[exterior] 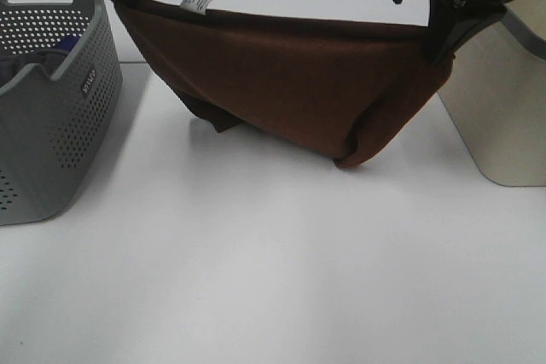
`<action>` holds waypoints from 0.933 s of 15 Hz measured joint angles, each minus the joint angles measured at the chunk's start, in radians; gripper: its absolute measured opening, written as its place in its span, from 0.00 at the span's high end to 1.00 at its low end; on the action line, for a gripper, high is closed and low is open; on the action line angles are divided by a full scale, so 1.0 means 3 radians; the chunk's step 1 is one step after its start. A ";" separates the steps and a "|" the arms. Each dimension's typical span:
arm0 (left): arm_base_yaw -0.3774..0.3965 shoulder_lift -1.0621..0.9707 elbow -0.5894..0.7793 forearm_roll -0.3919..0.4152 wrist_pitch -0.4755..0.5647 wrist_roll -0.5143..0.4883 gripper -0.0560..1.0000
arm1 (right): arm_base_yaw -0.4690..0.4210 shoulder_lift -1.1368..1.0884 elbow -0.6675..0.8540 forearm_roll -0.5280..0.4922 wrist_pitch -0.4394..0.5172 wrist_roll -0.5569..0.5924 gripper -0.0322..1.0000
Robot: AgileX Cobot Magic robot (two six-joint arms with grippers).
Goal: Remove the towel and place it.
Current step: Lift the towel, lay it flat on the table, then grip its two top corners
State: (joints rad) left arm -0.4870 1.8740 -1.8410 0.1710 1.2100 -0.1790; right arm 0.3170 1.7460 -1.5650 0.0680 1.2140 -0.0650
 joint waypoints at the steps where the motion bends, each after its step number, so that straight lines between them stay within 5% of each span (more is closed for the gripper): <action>1: -0.0067 -0.0153 0.0243 0.0000 -0.0003 -0.0070 0.95 | 0.0000 -0.0130 0.0200 0.0077 0.0000 -0.0030 0.97; 10: -0.1010 -0.1150 0.2073 -0.0053 -0.0010 -0.0810 0.95 | 0.0000 -0.1373 0.1970 0.0577 -0.0003 -0.0157 0.97; 14: -0.1183 -0.1300 0.2547 -0.0543 -0.0033 -0.0893 0.95 | 0.0000 -0.1707 0.2583 0.0683 -0.0003 -0.0157 0.97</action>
State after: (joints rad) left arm -0.8420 1.4840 -1.0770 0.0080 1.2000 -0.4470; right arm 0.3170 1.2340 -0.7900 0.2730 1.2130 -0.1120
